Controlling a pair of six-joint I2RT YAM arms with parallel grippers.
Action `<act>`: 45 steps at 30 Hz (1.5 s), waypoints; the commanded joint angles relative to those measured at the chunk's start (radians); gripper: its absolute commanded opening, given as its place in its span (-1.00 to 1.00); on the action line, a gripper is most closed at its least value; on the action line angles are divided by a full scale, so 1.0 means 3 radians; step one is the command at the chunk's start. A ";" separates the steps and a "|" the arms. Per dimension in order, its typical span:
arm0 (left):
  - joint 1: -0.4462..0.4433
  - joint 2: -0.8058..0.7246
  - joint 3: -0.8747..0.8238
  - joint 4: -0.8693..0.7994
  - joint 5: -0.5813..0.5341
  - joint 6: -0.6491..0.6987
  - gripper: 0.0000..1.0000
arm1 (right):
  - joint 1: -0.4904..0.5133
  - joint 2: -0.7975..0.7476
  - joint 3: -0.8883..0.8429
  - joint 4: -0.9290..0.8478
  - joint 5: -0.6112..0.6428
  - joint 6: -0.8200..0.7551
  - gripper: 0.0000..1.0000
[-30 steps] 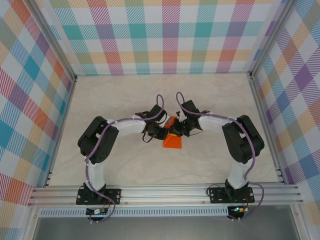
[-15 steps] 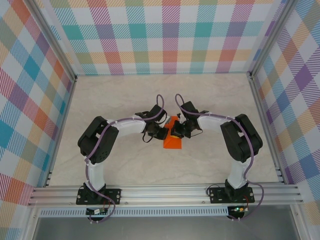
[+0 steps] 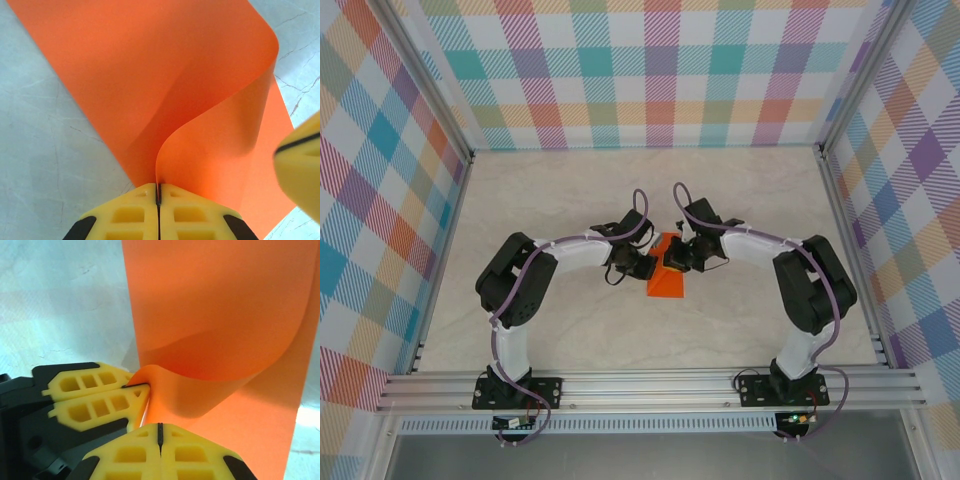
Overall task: Fold a paper plane with a square sheet of paper (fold left side to right side)
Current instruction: Fold the triangle a second time at the center of the table.
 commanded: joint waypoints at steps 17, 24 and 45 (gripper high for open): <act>0.0018 -0.0203 0.0095 -0.0142 0.0057 0.0062 -0.88 | -0.0012 0.0050 -0.0445 -0.0267 0.0174 -0.0021 -0.97; 0.0003 -0.0188 0.0112 -0.0147 0.0073 0.0073 -0.88 | -0.0014 0.0062 -0.0421 -0.0343 0.0215 -0.0075 -0.97; -0.0002 0.0011 0.0109 -0.0107 0.0013 0.0068 -0.87 | -0.0013 0.0044 -0.0363 -0.0404 0.0217 -0.0138 -0.97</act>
